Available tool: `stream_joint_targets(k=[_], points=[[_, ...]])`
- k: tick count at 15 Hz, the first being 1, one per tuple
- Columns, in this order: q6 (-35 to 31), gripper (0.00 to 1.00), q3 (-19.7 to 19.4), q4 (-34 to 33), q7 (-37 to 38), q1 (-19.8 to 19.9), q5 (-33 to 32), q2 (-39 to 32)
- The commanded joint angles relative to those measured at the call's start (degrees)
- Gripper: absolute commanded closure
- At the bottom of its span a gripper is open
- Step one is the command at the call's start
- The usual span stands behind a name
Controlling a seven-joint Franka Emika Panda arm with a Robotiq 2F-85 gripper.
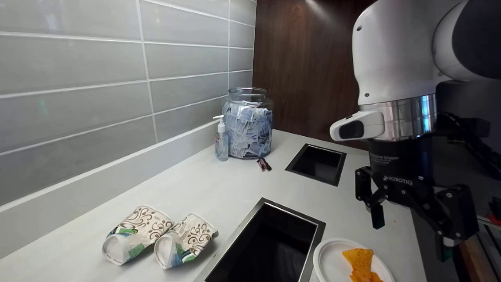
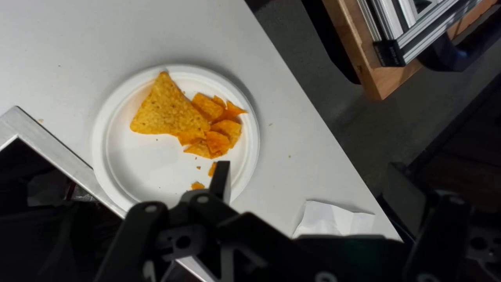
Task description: Pour the snacks from the white plate into the left trash chute.
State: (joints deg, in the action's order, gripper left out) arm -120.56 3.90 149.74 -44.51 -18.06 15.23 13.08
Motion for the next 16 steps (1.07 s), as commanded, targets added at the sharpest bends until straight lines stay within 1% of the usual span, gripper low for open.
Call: stream_joint_targets(k=[1, 3, 4, 6, 9, 16], points=[[0.17, 0.0, 1.13, -0.08, -0.2, 1.13, 0.26, 0.04], [-2.84, 0.0, 1.16, -0.03, -3.27, 0.7, 1.07, -2.23], [-4.5, 0.0, 1.57, 0.17, -3.72, 0.73, 0.22, -2.74], [-8.56, 0.0, 2.23, 1.1, -6.88, 0.69, -1.29, -2.81], [-13.35, 0.0, 2.63, 2.07, -12.27, 0.74, -1.48, -3.75], [-16.77, 0.0, 2.94, 1.21, -22.24, 1.73, -1.07, -8.66]])
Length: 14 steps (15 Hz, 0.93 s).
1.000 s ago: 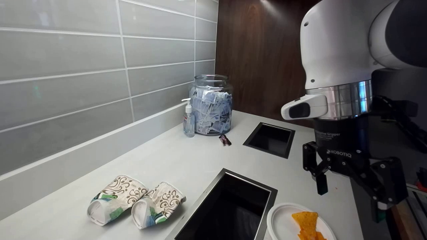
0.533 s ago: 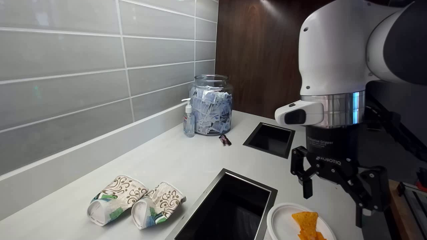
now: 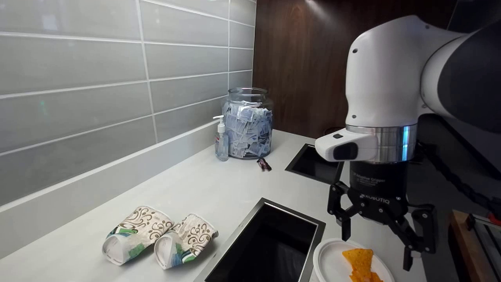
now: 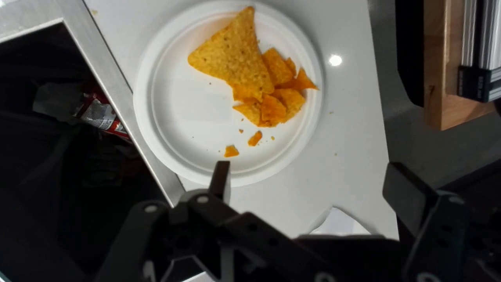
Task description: Pour the snacks from the white plate into the left trash chute.
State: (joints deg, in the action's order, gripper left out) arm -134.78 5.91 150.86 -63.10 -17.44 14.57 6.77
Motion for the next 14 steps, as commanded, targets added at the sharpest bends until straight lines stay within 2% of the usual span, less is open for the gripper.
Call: stream_joint_targets(k=[1, 5, 14], points=[[-3.45, 0.0, 1.12, -0.02, -4.7, 1.22, -0.2, -3.08], [-6.39, 0.0, 2.09, -0.73, -6.69, 1.86, 0.05, -6.1], [-11.22, 0.0, 3.63, -1.41, -3.25, 4.22, -2.59, -9.16]])
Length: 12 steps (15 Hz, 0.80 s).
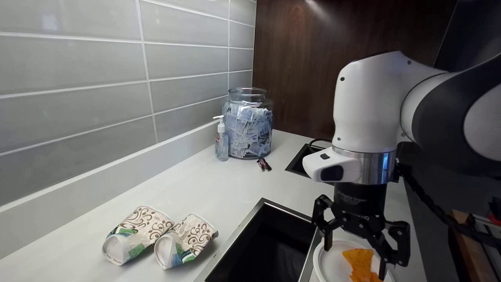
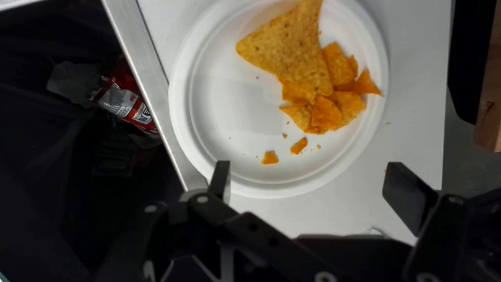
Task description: Pour the snacks from the white plate into the left trash chute.
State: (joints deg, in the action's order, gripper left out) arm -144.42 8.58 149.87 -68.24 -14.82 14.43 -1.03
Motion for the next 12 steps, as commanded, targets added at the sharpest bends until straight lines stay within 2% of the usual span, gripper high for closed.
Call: stream_joint_targets(k=[1, 12], points=[[-1.88, 0.0, 0.95, -0.45, 2.45, 1.88, -3.22, -1.56], [-1.31, 0.02, 1.07, -4.46, 4.31, 4.61, -7.19, -6.46]])
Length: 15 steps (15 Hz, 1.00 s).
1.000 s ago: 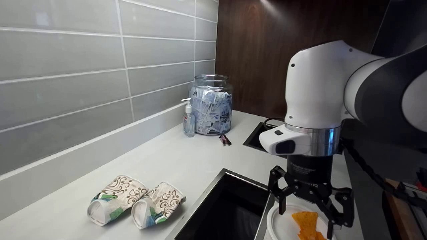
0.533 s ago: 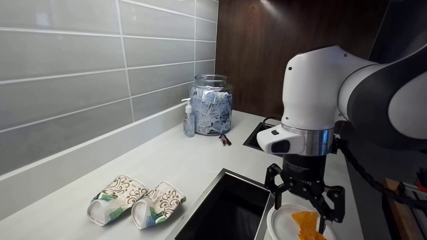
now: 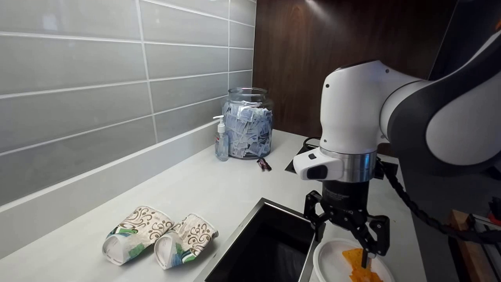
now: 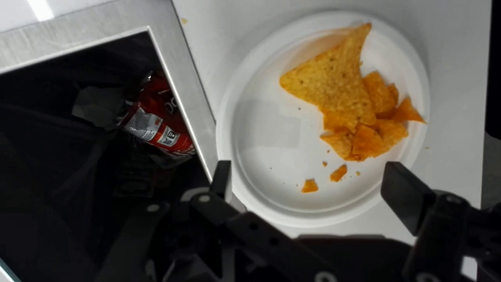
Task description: Pour the snacks from the white plate into the left trash chute.
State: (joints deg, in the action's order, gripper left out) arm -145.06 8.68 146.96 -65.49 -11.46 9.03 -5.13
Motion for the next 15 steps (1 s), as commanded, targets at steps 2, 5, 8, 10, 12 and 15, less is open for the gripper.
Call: stream_joint_targets(k=[2, 5, 8, 10, 12, 15], points=[[-0.74, 0.02, 1.07, -2.16, 1.53, 1.67, -2.04, -3.27], [-0.88, 0.04, 1.27, -2.85, 1.62, 2.22, -2.41, -4.44], [-0.91, 0.06, 1.5, -3.34, 1.71, 2.69, -2.74, -5.31], [-0.67, 0.06, 1.86, -3.87, 1.34, 3.02, -2.42, -6.09], [-0.65, 0.06, 2.12, -4.19, 1.44, 3.2, -2.58, -6.62], [-0.56, 0.06, 2.41, -4.59, 1.49, 3.41, -2.76, -7.15]])
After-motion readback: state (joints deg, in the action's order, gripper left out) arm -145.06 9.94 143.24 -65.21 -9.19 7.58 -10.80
